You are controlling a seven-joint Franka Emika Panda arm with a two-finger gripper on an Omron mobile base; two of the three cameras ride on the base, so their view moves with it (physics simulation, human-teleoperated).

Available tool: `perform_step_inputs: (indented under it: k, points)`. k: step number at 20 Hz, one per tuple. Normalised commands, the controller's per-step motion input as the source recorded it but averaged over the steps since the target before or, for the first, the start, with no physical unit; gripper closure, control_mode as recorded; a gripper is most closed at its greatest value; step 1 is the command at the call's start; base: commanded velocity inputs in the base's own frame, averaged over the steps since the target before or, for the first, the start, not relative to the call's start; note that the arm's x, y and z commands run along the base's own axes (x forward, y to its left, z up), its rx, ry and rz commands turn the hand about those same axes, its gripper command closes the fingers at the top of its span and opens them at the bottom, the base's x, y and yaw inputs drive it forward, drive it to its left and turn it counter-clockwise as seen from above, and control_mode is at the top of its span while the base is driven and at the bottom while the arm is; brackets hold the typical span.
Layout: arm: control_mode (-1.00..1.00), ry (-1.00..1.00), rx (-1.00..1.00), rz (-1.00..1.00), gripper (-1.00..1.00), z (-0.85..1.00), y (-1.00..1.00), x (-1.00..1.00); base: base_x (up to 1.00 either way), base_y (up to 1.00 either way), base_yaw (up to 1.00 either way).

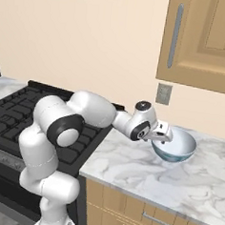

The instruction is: Pick the cup and bowl from the counter and place them on the counter next to the sink.

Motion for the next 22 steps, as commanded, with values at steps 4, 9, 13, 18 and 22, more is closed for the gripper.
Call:
perform_step_inputs:
  k: [4, 9, 13, 18, 22]
  points:
    - [-1.0, 0.0, 0.0, 0.0, -1.0, -0.01, 0.0, 0.03, 0.0, 0.0, 0.0]
    - [-1.0, 0.0, 0.0, 0.0, -1.0, 0.0, 0.0, 0.08, 0.0, 0.0, 0.0]
    - [-1.0, 0.0, 0.0, 0.0, -1.0, -0.07, 0.0, 0.1, 0.0, 0.0, 0.0]
    - [-1.0, 0.0, 0.0, 0.0, -1.0, -0.25, 0.0, 0.02, 0.0, 0.0, 0.0]
    - [-1.0, 0.0, 0.0, 0.0, -1.0, -0.03, 0.0, 0.0, 0.0, 0.0, 0.0]
